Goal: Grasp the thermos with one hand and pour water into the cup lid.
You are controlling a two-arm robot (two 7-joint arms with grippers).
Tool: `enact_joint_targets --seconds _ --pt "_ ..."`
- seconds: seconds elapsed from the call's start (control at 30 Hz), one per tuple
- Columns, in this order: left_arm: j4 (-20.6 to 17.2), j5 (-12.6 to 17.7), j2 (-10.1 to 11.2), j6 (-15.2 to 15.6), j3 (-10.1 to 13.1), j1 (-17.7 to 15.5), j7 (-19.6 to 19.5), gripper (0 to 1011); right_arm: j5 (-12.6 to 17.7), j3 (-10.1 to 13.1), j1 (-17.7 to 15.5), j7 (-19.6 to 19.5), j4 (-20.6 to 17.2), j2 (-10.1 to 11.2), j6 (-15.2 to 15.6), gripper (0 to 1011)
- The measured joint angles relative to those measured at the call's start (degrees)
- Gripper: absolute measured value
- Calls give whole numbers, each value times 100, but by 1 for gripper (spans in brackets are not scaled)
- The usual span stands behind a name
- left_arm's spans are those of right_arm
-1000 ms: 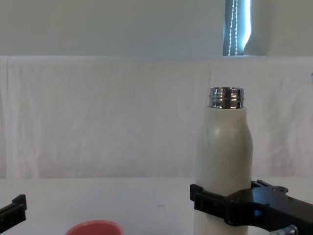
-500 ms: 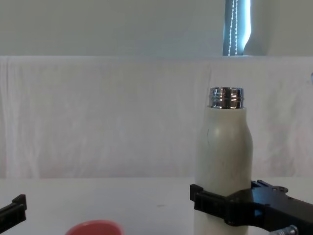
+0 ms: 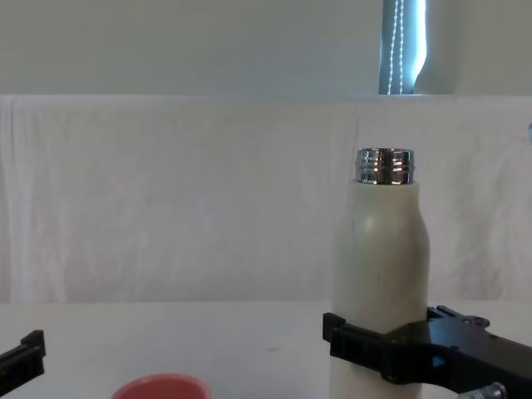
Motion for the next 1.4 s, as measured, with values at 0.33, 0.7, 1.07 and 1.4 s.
enact_joint_targets --seconds 0.33,0.7,1.07,1.4 --pt "0 0 0 0 0 0 0 1001 85 -162 175 -112 128 77 -62 956" --pt "0 0 0 0 0 0 0 1001 144 -374 501 -201 428 104 -94 956" --pt "0 0 0 0 0 0 0 1001 198 -560 900 -249 856 -26 -117 956" --pt "0 0 0 0 0 0 0 1001 193 -647 1180 -327 1194 -151 -99 955"
